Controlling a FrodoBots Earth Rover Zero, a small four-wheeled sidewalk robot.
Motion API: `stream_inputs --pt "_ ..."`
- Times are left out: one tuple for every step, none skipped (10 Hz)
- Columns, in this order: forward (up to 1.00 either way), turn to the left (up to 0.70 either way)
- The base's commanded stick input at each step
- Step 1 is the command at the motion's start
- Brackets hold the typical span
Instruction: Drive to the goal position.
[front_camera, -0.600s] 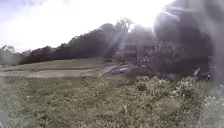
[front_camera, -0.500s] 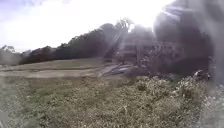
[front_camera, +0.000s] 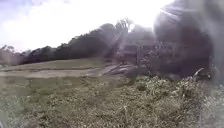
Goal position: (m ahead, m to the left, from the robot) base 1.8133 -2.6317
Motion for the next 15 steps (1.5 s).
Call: stream_inputs --pt "0.0 0.45" --pt "0.0 0.41" --pt "0.0 0.27" --pt "0.0 0.12" --pt "0.0 0.0" --pt "0.0 0.0" --pt "0.0 0.0" --pt "0.0 0.0" --pt "0.0 0.0" --pt "0.0 0.0" --pt "0.0 0.0" --pt "0.0 0.0" --pt "0.0 0.0" --pt "0.0 0.12" --pt "0.0 0.26"
